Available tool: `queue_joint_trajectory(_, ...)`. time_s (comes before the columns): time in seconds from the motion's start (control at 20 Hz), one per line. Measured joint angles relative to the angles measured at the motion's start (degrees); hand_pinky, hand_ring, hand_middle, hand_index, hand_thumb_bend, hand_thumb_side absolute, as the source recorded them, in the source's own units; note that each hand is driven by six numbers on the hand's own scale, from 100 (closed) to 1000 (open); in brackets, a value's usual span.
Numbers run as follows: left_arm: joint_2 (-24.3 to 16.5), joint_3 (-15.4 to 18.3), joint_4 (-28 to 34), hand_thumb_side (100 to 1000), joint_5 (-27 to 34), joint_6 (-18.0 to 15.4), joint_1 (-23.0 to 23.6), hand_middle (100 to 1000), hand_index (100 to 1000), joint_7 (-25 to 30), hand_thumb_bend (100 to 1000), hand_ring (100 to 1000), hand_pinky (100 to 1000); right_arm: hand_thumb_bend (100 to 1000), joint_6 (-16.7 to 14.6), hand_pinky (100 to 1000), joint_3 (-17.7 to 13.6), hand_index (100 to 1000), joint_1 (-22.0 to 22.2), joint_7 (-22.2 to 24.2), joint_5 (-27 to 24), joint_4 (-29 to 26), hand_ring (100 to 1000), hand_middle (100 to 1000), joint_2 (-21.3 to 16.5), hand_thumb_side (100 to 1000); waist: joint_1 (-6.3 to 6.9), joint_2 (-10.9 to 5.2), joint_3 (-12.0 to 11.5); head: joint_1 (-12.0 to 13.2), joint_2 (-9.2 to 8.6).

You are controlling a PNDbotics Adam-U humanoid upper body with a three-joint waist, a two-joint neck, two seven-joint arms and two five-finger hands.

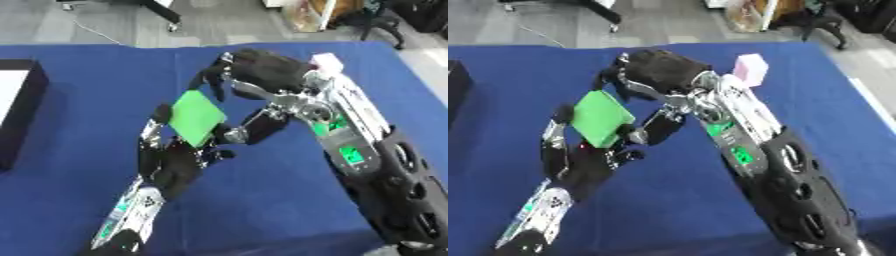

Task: Pick up the objects with one hand, pass them to the other hand, and then place them into the box on the other side of the table.

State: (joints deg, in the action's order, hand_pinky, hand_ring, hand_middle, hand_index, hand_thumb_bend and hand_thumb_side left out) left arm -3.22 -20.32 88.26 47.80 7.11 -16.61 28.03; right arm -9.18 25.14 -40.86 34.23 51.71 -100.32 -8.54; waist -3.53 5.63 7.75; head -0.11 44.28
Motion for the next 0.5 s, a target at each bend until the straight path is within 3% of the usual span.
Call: queue_joint_trajectory(0.5, 0.22, 0.0, 0.0, 659, -0.18, -0.53, -0.11, 568, 689, -1.49, 277, 612, 739, 167, 0.07, 725, 0.04, 443, -0.04, -0.42, -0.89, 0.85, 697, 444, 0.12, 105, -0.11, 0.0, -0.07, -0.02, 0.0)
